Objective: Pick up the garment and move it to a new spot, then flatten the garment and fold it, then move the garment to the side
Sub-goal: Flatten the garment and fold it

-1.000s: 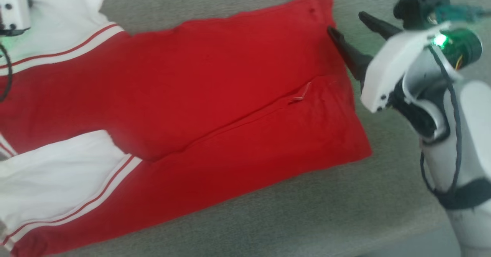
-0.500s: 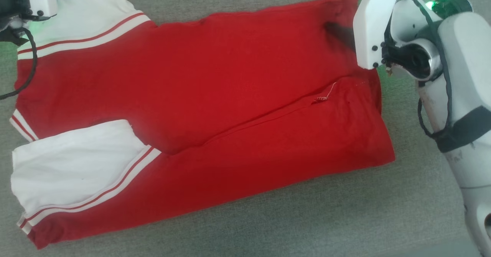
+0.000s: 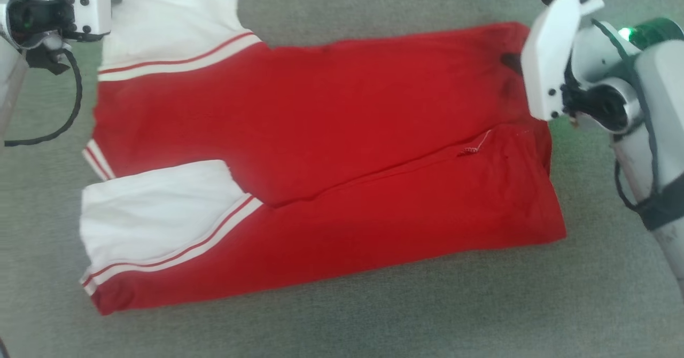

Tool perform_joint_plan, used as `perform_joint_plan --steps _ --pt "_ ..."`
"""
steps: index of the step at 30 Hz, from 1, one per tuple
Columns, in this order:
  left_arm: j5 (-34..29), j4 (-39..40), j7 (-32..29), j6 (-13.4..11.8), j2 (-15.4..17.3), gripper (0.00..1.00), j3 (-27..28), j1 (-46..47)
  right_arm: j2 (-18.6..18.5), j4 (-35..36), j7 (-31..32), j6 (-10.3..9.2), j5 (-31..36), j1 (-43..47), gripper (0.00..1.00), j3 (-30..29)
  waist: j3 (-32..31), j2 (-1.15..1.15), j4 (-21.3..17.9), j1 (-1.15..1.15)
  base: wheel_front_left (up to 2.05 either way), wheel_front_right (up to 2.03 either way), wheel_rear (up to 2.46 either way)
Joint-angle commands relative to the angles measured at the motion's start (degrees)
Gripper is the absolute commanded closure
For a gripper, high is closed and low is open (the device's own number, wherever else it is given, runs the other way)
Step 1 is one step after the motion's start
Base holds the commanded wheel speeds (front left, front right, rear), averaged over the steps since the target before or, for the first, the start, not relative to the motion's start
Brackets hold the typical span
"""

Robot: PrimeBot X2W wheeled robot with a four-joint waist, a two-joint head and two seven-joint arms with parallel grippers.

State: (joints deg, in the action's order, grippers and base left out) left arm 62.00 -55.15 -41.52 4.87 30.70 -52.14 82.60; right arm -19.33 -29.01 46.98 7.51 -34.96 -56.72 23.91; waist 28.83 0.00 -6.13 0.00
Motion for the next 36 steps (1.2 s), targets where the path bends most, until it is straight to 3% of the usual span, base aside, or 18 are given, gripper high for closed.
perform_joint_plan --steps 1,8,13,18,22,23,25,28,32,33,35,36 --pt "0.97 0.62 -0.82 0.33 0.52 1.00 -0.08 -0.81 -0.94 0.86 -0.09 -0.04 -0.29 1.12 1.00 0.15 -2.14 0.00 1.64 0.00 0.00 0.00 0.00" --pt "0.99 5.57 -3.80 -0.92 1.90 1.00 -0.96 -3.39 -4.37 5.58 -0.13 -0.04 -2.13 5.30 1.00 -0.78 -5.89 0.00 4.53 0.00 0.00 0.00 0.00" --pt "1.43 14.53 -5.71 -3.57 4.46 1.00 -1.70 -7.41 -7.19 10.13 1.47 -0.04 -2.97 10.26 1.00 -2.90 -8.73 0.00 6.86 0.00 0.00 0.00 0.00" --pt "2.48 28.51 -8.25 -8.79 9.44 1.00 -2.38 -13.95 -8.42 15.92 4.38 -0.03 -2.37 16.55 1.00 -6.54 -10.76 0.00 8.60 0.00 0.00 0.00 0.00" --pt "3.17 42.04 -9.46 -14.44 14.39 1.00 -3.05 -20.27 -8.56 20.05 7.15 -0.03 -1.86 22.31 1.00 -10.08 -11.74 0.00 9.41 0.00 0.00 0.00 0.00" --pt "3.90 47.68 -9.75 -17.04 16.22 1.00 -3.39 -23.63 -8.16 21.75 8.16 -0.03 -1.45 24.90 1.00 -11.93 -12.03 0.00 9.68 0.00 0.00 0.00 0.00" --pt "4.63 51.98 -9.44 -19.26 17.71 1.00 -3.71 -26.60 -7.35 22.91 9.02 -0.03 -1.12 27.44 1.00 -13.63 -12.17 0.00 9.77 0.00 0.00 0.00 0.00" --pt "5.41 55.24 -8.61 -21.48 19.02 1.00 -4.10 -30.60 -5.95 23.76 10.00 -0.03 -0.01 30.49 1.00 -15.07 -12.25 0.00 9.59 0.00 0.00 0.00 0.00" --pt "7.06 54.20 -5.97 -22.07 18.49 1.00 -3.83 -34.39 -4.03 23.10 9.11 -0.02 1.14 32.29 1.00 -15.24 -12.49 0.00 8.92 0.00 0.00 0.00 0.00" --pt "7.31 53.34 -5.43 -21.94 18.28 1.00 -3.91 -35.06 -3.69 22.73 8.41 -0.02 1.57 32.35 0.65 -15.18 -12.59 0.00 8.77 0.00 0.00 0.00 0.00" --pt "7.21 51.77 -3.90 -21.16 17.78 0.54 -3.89 -35.81 -2.71 21.79 7.52 -0.02 2.07 32.53 0.11 -14.73 -12.95 0.00 8.43 0.00 0.00 0.00 0.00" --pt "7.42 51.00 -3.04 -20.60 17.47 0.25 -3.67 -36.21 -2.38 21.53 7.07 -0.02 2.13 32.67 0.00 -14.58 -13.22 0.00 8.29 0.00 0.00 0.00 0.00"
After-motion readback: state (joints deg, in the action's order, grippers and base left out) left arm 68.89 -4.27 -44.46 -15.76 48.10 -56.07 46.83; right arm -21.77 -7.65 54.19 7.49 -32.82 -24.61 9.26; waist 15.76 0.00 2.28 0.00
